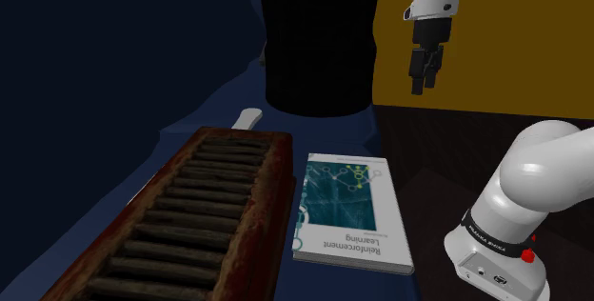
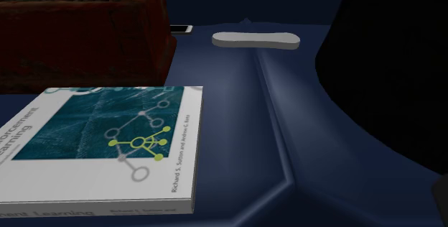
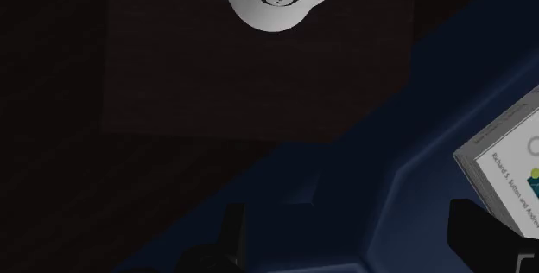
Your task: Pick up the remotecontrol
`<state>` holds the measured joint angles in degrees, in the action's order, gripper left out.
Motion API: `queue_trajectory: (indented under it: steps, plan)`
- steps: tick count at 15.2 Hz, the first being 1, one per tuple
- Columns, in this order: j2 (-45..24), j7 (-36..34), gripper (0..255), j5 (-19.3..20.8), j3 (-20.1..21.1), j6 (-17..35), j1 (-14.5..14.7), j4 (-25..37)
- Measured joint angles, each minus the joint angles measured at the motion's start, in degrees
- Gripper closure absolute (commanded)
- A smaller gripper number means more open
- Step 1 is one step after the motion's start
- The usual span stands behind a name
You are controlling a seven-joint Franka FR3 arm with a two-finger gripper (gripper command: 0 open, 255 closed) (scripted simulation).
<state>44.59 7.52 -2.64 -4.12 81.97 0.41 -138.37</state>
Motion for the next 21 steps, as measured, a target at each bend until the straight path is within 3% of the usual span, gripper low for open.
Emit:
queue_trajectory:
  steps: [3, 13, 21]
  plan:
    - [-0.6, -2.7, 0, -1.4, 1.7, 1.2, 0.1, -0.1]
    - [-11.1, -25.3, 0, -10.0, 15.2, 12.2, 0.7, 3.9]
    - [-25.2, -43.6, 0, -9.9, 25.1, 19.7, -0.2, 14.4]
